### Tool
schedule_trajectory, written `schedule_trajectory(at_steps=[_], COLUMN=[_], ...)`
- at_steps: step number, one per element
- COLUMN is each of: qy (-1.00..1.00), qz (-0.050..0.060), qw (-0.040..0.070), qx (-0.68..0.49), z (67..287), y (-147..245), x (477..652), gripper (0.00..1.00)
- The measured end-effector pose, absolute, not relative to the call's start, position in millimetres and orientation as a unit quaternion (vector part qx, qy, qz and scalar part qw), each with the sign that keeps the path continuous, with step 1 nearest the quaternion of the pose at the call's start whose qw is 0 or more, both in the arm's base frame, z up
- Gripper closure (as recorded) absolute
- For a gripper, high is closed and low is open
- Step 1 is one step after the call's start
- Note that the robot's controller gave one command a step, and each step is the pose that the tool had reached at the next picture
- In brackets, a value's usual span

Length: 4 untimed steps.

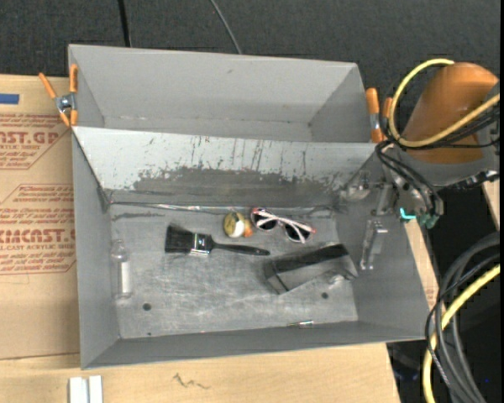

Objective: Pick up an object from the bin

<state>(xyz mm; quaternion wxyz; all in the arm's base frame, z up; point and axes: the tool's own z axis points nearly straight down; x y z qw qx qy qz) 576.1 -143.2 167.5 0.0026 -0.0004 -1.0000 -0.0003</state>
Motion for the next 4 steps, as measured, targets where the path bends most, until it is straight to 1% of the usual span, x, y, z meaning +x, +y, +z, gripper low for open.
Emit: schedule_trajectory(at_steps=[1, 2, 3, 4], qy=[-1.0, -1.0, -1.0, -1.0], qz=[0.0, -0.001, -0.001, -0.001], qw=[-0.001, 0.01, 0.01, 0.004], qx=[0.0, -0.015, -0.015, -0.019], z=[172, 85, 85, 128], y=[-143, -111, -111, -113], x=[578.1, 582.4, 582.4, 575.7], gripper=[0.0, 1.0, 1.0, 1.0])
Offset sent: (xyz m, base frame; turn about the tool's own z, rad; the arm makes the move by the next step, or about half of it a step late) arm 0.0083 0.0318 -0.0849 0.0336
